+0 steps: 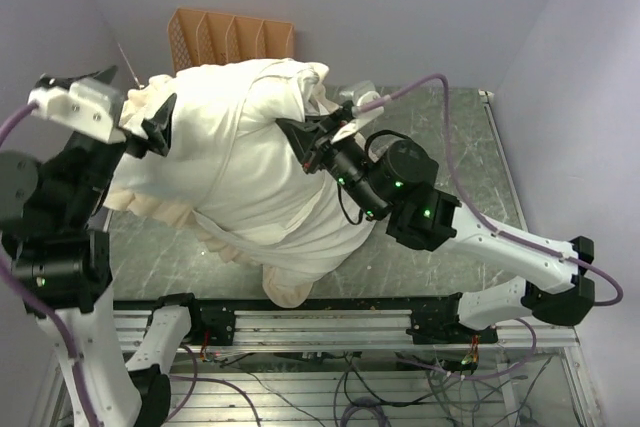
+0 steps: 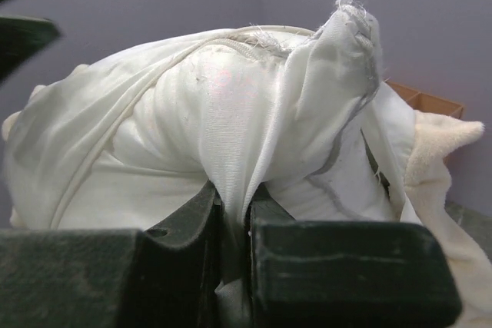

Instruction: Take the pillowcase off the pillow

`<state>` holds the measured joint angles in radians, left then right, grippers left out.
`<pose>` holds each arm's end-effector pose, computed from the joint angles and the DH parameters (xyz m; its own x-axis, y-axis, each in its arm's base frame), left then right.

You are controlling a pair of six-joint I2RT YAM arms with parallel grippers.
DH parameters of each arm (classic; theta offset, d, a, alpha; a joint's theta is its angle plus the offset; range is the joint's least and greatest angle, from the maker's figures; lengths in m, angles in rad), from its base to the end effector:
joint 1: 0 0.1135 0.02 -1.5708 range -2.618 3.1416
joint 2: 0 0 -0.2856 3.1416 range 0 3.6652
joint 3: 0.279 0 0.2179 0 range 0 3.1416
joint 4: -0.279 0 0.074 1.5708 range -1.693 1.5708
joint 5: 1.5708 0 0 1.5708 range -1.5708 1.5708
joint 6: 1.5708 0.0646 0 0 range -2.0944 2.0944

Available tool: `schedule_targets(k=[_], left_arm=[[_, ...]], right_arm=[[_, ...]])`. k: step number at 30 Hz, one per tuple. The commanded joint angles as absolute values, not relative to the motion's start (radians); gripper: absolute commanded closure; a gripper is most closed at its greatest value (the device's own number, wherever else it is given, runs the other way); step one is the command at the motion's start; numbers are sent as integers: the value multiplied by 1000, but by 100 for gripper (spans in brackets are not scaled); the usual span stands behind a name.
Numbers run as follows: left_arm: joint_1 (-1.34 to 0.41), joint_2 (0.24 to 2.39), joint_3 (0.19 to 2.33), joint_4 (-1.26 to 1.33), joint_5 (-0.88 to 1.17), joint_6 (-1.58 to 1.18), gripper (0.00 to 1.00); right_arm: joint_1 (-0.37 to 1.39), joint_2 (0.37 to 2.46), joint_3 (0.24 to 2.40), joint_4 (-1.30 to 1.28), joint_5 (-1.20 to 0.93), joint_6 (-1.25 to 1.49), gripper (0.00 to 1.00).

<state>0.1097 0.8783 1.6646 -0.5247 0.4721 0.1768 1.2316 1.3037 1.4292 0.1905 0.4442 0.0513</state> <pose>0.0730 -0.0215 0.5580 0.3127 0.1920 -0.9302 0.2886 0.9138 0.2857 0.1163 0.2461 0.5159 0.0666 0.3278 -0.9424 -0.7200 0.6697 0.1821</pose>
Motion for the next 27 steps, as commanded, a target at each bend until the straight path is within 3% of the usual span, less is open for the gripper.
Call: schedule_targets(k=[1,5,8,19,27], left_arm=[[106,806,1624,-387,445,262,6],[108,829,1657,-720,698,439,5],[112,820,1633,-884,768,568,3],[116,718,1484,-856,772,627,1],[115,622,1416,-649,816,459,2]], right_arm=[[1232,1375,1515,109,535,23,100],[1233,1395,1529,118,513,41,100],[1233,1422,1556,99,541,52,100],[1234,1551,1657,17,634,79,100],[1233,1631,1721,-27,675,44,100]])
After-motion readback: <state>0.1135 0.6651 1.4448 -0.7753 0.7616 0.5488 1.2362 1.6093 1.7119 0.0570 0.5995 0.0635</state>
